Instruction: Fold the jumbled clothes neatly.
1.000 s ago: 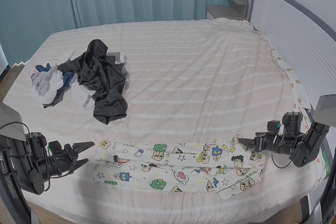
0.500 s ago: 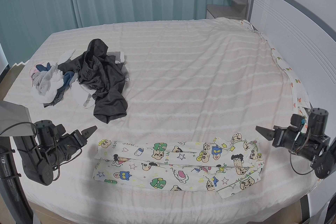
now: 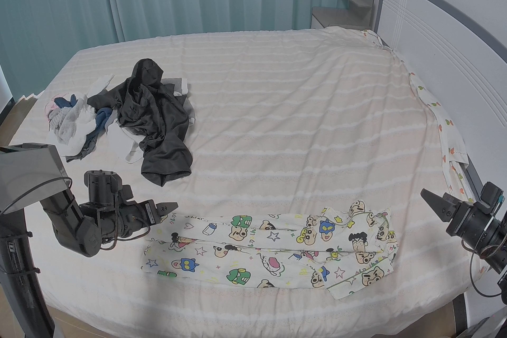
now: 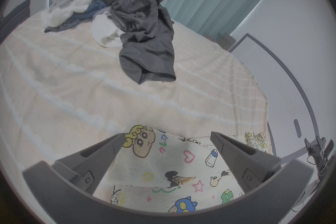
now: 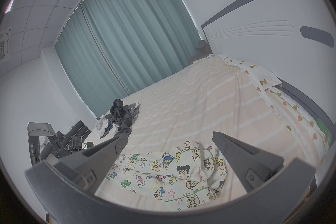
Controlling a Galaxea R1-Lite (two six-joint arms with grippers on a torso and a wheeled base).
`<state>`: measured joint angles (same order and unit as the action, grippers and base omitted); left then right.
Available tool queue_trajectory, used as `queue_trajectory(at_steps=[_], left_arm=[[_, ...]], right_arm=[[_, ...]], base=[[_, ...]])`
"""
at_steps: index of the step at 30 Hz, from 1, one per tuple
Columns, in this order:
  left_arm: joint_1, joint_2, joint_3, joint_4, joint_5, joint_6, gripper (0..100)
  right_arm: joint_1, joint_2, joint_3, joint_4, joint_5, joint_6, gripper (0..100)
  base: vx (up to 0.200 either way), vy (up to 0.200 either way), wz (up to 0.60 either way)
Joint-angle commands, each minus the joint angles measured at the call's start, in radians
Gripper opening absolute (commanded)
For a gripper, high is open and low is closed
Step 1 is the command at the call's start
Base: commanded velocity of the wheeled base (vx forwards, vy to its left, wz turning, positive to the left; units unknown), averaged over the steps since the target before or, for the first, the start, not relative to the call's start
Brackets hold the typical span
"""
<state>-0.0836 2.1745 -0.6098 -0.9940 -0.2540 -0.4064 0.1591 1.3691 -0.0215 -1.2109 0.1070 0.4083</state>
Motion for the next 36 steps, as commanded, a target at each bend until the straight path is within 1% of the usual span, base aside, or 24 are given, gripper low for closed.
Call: queue_trajectory(at_steps=[1, 4, 7, 8, 12, 16, 19, 22, 24, 30, 36], left_arm=[[-0.007, 0.01, -0.088, 0.081, -0.025, 0.011, 100], [-0.004, 0.007, -0.09, 0.094, -0.025, 0.012, 100], [-0.004, 0.007, -0.088, 0.133, -0.024, 0.023, 100], [-0.002, 0.007, -0.088, 0.175, -0.025, 0.046, 100], [0.004, 0.013, -0.079, 0.222, -0.027, 0.078, 100], [0.015, 0.021, -0.067, 0.229, -0.027, 0.106, 100], [0.024, 0.028, -0.067, 0.229, -0.027, 0.107, 100], [0.035, 0.048, -0.067, 0.23, -0.06, 0.109, 100], [0.035, 0.065, -0.074, 0.23, -0.074, 0.109, 100], [0.027, 0.139, -0.123, 0.226, -0.079, 0.109, 100], [0.01, 0.16, -0.143, 0.23, -0.096, 0.103, 100]], right_arm=[[0.01, -0.032, 0.021, 0.005, -0.004, 0.007, 100], [0.01, -0.028, 0.021, 0.005, -0.004, 0.007, 100], [0.011, -0.028, 0.021, 0.005, -0.004, 0.007, 100], [0.011, -0.028, 0.021, 0.005, -0.004, 0.007, 100], [0.011, -0.027, 0.021, 0.007, -0.004, 0.009, 100], [0.011, -0.028, 0.021, 0.028, -0.003, 0.007, 100], [0.011, -0.03, 0.021, 0.048, -0.003, 0.004, 100], [0.011, -0.033, 0.021, 0.053, -0.001, 0.003, 100], [0.011, -0.038, 0.021, 0.051, -0.001, 0.001, 100], [0.013, -0.039, 0.021, 0.048, -0.001, -0.006, 100], [0.013, -0.038, 0.021, 0.047, -0.001, -0.005, 100]], base=[[0.0, 0.0, 0.0], [0.0, 0.0, 0.0], [0.0, 0.0, 0.0], [0.0, 0.0, 0.0], [0.0, 0.0, 0.0], [0.0, 0.0, 0.0], [0.0, 0.0, 0.0], [0.0, 0.0, 0.0], [0.0, 0.0, 0.0], [0.0, 0.0, 0.0], [0.0, 0.0, 0.0]])
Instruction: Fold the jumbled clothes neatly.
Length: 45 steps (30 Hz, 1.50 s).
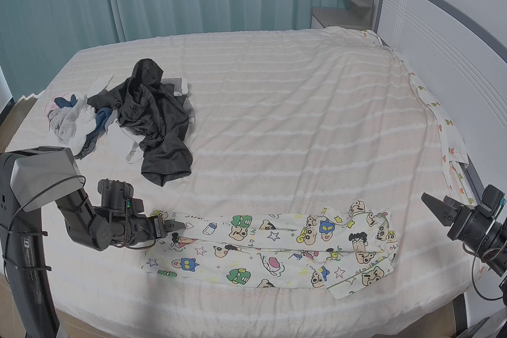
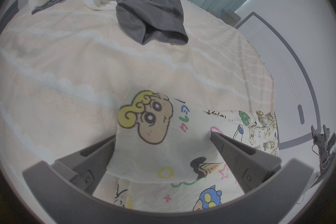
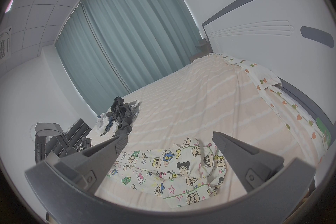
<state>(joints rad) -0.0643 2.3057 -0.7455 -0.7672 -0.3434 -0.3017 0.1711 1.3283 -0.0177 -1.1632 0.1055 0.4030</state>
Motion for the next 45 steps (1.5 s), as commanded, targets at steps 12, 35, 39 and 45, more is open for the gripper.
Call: queue_trajectory(at_steps=[12, 35, 39, 45], left_arm=[[-0.04, 0.023, 0.0, 0.002, -0.016, -0.007, 0], [0.012, -0.109, 0.06, 0.005, -0.017, -0.005, 0], [0.067, -0.14, 0.083, 0.005, -0.054, -0.005, 0], [0.142, -0.192, 0.129, 0.006, -0.114, -0.007, 0]], right_arm=[[0.001, 0.005, 0.018, 0.002, 0.0, 0.002, 100], [-0.001, 0.003, 0.018, 0.002, 0.0, 0.002, 100], [-0.001, 0.005, 0.018, 0.0, 0.0, 0.01, 100], [-0.001, 0.005, 0.018, 0.0, 0.0, 0.01, 100]], base=[[0.0, 0.0, 0.0], [0.0, 0.0, 0.0], [0.0, 0.0, 0.0], [0.0, 0.0, 0.0]])
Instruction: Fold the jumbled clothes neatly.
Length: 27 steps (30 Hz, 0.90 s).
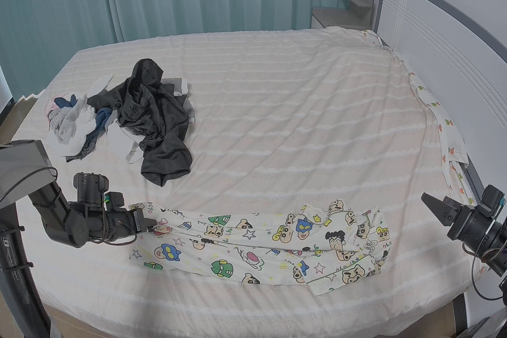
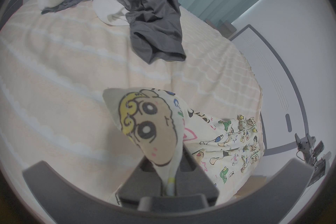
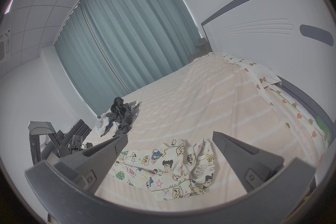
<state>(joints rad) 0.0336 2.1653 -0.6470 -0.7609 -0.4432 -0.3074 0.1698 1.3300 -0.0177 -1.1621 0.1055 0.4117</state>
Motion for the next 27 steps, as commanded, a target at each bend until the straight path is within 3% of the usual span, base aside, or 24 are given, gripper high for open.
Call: queue_trajectory(at_steps=[1, 5, 6, 12, 20, 27], left_arm=[[0.063, -0.062, 0.038, 0.0, -0.023, -0.001, 0], [0.106, -0.079, 0.044, 0.002, -0.058, -0.001, 0], [0.166, -0.101, 0.05, 0.002, -0.101, -0.01, 0], [0.223, -0.122, 0.064, 0.003, -0.164, -0.071, 0], [0.227, -0.114, 0.084, 0.0, -0.167, -0.075, 0], [0.31, -0.139, 0.081, 0.02, -0.175, -0.075, 0]], right_arm=[[0.0, 0.003, 0.018, -0.001, 0.002, 0.002, 100], [-0.001, 0.003, 0.018, -0.001, 0.002, 0.002, 100], [-0.001, 0.005, 0.018, -0.001, 0.002, 0.004, 100], [-0.001, 0.008, 0.018, -0.002, 0.002, 0.004, 100], [-0.001, 0.003, 0.018, -0.004, 0.002, 0.004, 100], [-0.001, 0.001, 0.018, -0.004, 0.002, 0.004, 100]], base=[[0.0, 0.0, 0.0], [0.0, 0.0, 0.0], [0.0, 0.0, 0.0], [0.0, 0.0, 0.0], [0.0, 0.0, 0.0], [0.0, 0.0, 0.0]])
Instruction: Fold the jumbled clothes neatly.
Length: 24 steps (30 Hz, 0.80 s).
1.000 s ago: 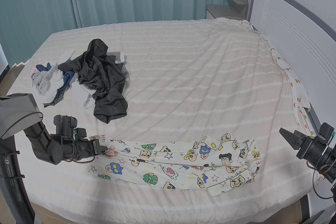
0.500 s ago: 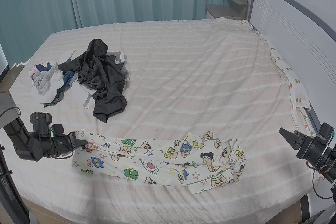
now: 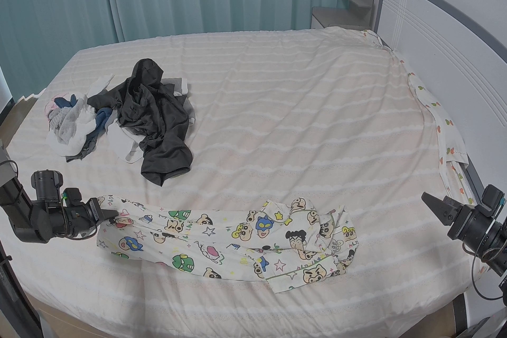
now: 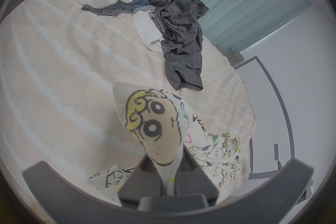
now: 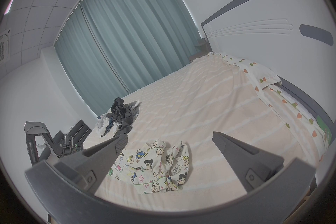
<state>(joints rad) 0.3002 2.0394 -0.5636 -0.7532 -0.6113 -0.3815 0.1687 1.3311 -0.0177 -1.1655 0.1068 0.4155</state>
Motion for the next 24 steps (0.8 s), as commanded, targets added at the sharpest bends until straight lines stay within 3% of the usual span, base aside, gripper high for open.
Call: queue_trajectory(at_steps=[1, 10, 14, 18, 24], left_arm=[[0.06, -0.013, -0.004, 0.018, -0.015, 0.0, 0], [0.227, -0.03, -0.019, 0.025, -0.128, -0.013, 0], [0.277, -0.097, -0.039, 0.031, -0.209, -0.126, 0], [0.241, -0.182, -0.033, 0.08, -0.216, -0.165, 0], [0.053, -0.335, -0.019, 0.235, -0.188, -0.177, 0]], right_arm=[[0.0, 0.0, 0.018, 0.0, 0.001, 0.0, 100], [-0.002, -0.001, 0.018, -0.002, 0.001, 0.0, 100], [-0.002, -0.001, 0.018, -0.002, 0.001, 0.0, 100], [-0.006, -0.004, 0.018, -0.003, 0.001, 0.0, 100], [-0.009, -0.009, 0.018, -0.003, 0.001, 0.0, 100]], base=[[0.0, 0.0, 0.0], [0.0, 0.0, 0.0], [0.0, 0.0, 0.0], [0.0, 0.0, 0.0], [0.0, 0.0, 0.0]])
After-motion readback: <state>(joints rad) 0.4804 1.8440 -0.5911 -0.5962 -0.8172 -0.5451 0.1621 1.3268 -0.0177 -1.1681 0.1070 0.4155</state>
